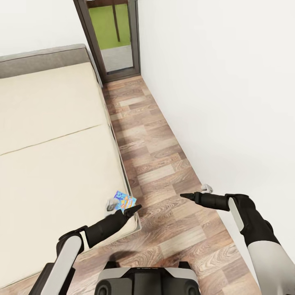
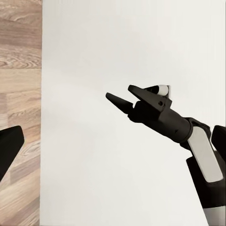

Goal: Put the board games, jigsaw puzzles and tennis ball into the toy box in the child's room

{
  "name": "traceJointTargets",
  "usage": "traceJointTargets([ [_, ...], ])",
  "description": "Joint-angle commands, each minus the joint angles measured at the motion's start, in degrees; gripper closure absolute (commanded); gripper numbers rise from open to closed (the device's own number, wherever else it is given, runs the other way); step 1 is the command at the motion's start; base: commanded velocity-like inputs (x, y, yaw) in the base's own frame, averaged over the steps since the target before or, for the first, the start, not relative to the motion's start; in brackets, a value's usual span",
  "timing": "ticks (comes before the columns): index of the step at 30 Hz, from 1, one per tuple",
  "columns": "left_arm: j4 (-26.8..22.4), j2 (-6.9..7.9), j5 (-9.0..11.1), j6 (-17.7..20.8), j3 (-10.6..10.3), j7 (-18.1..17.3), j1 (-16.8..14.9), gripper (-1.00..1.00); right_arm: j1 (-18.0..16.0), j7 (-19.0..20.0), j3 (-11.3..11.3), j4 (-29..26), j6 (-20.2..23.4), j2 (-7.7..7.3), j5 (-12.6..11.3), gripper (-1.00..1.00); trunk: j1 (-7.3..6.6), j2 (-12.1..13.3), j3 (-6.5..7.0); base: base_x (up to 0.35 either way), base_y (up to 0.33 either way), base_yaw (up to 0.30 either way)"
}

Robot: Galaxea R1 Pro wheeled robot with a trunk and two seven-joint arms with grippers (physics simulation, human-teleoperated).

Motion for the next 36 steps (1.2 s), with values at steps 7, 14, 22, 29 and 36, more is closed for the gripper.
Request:
traceJointTargets([
  [7,-0.01,1.67,1.83,1.49,2.43,-3.39,0.42,-1.0,-0.03,-0.05,-0.07,0.42,0.2,0.36,-0.27,-1.0,1.56,-2.86,-0.64,0.0,0.0,0.0],
  [14,-0.01,2.51,2.7,1.94,3.75,-5.42,1.11,-1.0,0.0,-0.01,-0.14,0.63,0.09,0.59,-0.28,-1.0,3.09,-5.67,-1.25,0.0,0.0,0.0],
  [22,0.01,2.84,3.88,2.23,4.31,-6.52,0.4,-1.0,0.25,0.1,-0.19,0.89,0.09,1.03,-0.76,-1.0,4.85,-8.88,-1.95,0.0,0.0,0.0],
  [29,0.25,2.71,5.15,2.55,3.92,-5.8,-3.58,-1.0,0.45,0.61,-0.18,1.07,0.03,2.37,-2.29,-1.0,6.39,-11.69,-2.55,0.0,0.0,0.0],
  [36,0.64,2.71,6.23,4.46,3.11,-2.08,-9.61,-1.0,0.54,0.99,-0.18,1.16,-0.05,3.52,-3.26,-1.0,7.93,-14.49,-3.16,0.0,0.0,0.0],
])
